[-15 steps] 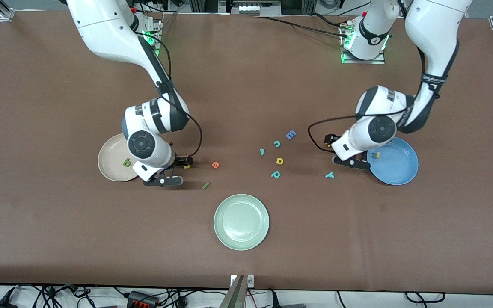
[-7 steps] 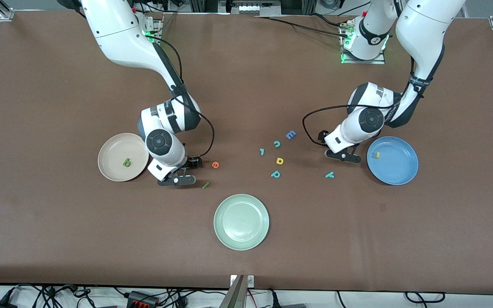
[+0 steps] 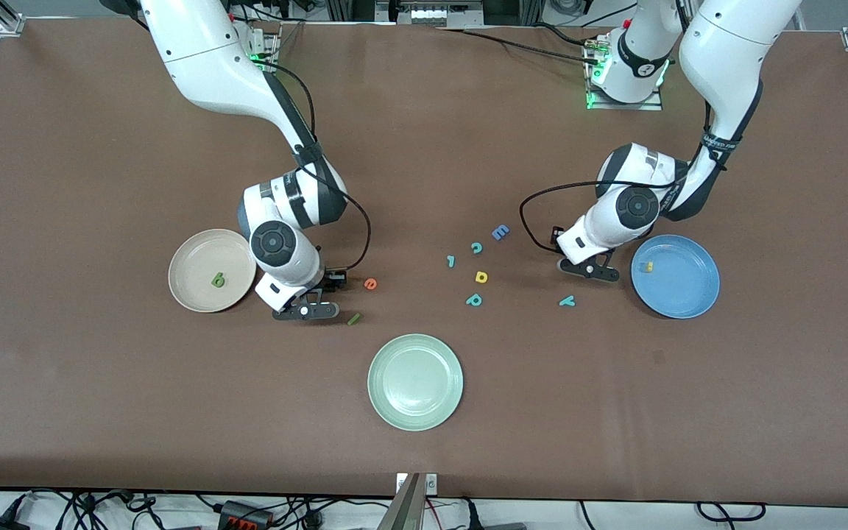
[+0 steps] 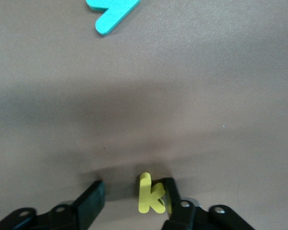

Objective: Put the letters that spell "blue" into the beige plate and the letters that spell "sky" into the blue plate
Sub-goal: 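Grasp yellow u with the right gripper while the left gripper grasps yellow k, then place u on the white plate while the left gripper places k on blue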

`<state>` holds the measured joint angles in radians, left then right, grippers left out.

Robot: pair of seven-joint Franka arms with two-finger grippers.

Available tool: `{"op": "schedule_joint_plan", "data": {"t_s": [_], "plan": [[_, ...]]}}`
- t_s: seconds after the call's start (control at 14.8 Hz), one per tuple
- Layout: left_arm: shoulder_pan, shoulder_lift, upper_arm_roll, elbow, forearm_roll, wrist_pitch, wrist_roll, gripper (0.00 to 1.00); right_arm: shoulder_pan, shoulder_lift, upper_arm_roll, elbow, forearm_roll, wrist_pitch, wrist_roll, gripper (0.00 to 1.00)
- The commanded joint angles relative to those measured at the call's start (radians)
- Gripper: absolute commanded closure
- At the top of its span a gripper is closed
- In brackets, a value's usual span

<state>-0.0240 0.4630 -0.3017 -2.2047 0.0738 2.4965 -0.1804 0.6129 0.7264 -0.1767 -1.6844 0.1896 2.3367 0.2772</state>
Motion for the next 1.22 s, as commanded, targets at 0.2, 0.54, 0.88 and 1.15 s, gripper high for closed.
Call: {"op": "schedule_joint_plan", "data": {"t_s": [0.2, 0.54, 0.88, 1.15], "plan": [[-0.001, -0.010, 0.003, -0.001, 0.011, -0.019, 0.013, 0.92, -0.018, 0.002, -0.006, 0.015, 0.044, -0.005, -0.012, 0.82], [0.013, -0.050, 0.010, 0.156, 0.011, -0.311, 0.016, 0.93, -0.105, -0.091, -0.010, 0.017, 0.047, -0.111, -0.027, 0.83], [0.123, -0.032, 0.024, 0.373, 0.012, -0.538, 0.237, 0.93, -0.260, -0.156, -0.012, -0.003, 0.039, -0.304, -0.168, 0.83], [0.237, 0.006, 0.021, 0.388, 0.166, -0.527, 0.374, 0.92, -0.275, -0.180, -0.026, -0.090, 0.028, -0.298, -0.185, 0.83]]}}
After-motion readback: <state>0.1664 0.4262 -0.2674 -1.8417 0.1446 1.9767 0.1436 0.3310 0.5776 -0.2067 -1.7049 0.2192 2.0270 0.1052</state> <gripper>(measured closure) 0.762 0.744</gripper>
